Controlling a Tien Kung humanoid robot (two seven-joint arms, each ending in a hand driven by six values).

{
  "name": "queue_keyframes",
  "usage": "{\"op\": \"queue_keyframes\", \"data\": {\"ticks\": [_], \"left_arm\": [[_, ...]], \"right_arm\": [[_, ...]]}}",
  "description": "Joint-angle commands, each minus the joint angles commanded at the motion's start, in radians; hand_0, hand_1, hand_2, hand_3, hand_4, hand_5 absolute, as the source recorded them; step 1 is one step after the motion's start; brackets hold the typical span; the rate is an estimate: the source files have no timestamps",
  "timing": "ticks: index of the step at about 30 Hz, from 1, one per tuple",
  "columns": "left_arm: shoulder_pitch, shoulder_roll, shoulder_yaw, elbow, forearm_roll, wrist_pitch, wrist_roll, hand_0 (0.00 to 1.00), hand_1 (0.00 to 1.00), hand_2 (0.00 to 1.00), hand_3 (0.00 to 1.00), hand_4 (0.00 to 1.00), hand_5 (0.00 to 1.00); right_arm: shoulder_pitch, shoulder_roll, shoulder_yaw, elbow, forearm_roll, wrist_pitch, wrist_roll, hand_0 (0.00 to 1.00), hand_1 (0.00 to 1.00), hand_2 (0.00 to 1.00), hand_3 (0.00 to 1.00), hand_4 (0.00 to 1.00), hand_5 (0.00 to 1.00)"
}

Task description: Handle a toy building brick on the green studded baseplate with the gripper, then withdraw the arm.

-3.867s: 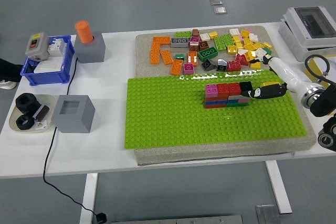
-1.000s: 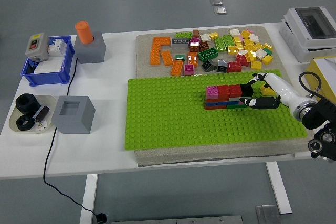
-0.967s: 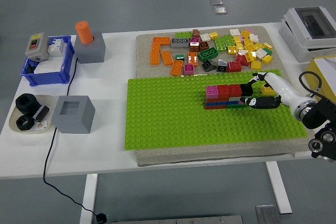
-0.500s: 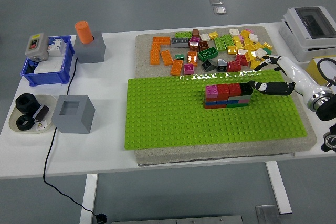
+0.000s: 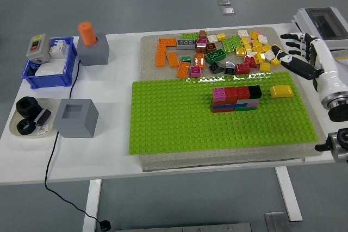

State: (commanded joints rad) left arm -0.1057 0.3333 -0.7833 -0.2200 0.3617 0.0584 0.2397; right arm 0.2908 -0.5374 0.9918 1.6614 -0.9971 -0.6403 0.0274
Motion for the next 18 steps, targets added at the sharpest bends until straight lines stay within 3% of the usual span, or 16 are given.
{"op": "queue_keyframes", "data": {"ticks": [6, 8, 9, 14, 15, 18], "left_arm": [[0.000, 0.000, 0.002, 0.000, -0.005, 0.001, -0.003, 0.757, 0.703, 0.665, 0.750, 0.770, 0.548], [0.000, 0.000, 0.003, 0.000, -0.005, 0.001, -0.004, 0.757, 0.703, 0.665, 0.750, 0.770, 0.548], [0.000, 0.000, 0.002, 0.000, -0.005, 0.002, -0.004, 0.759, 0.702, 0.664, 0.749, 0.766, 0.546], [0.003, 0.002, 0.001, 0.000, -0.005, 0.003, -0.006, 0.759, 0.702, 0.664, 0.749, 0.766, 0.546], [0.003, 0.002, 0.000, 0.000, -0.006, 0.004, -0.006, 0.757, 0.702, 0.665, 0.748, 0.763, 0.544], [0.006, 0.000, 0.000, 0.000, -0.008, 0.006, -0.005, 0.757, 0.702, 0.665, 0.748, 0.763, 0.544]], "right_arm": [[-0.021, 0.029, 0.154, -0.003, 0.206, 0.005, 0.185, 0.685, 0.705, 0.742, 0.655, 0.757, 0.299], [-0.025, 0.038, 0.206, -0.009, 0.277, 0.031, 0.254, 0.685, 0.705, 0.742, 0.655, 0.757, 0.299], [-0.026, 0.041, 0.232, -0.013, 0.319, 0.046, 0.295, 0.573, 0.625, 0.677, 0.649, 0.744, 0.290], [-0.032, 0.051, 0.337, -0.033, 0.504, 0.135, 0.455, 0.573, 0.625, 0.677, 0.649, 0.744, 0.290], [-0.032, 0.050, 0.348, -0.036, 0.540, 0.151, 0.481, 0.511, 0.583, 0.651, 0.643, 0.754, 0.343], [-0.025, 0.044, 0.347, -0.043, 0.657, 0.192, 0.541, 0.511, 0.583, 0.651, 0.643, 0.754, 0.343]]}}
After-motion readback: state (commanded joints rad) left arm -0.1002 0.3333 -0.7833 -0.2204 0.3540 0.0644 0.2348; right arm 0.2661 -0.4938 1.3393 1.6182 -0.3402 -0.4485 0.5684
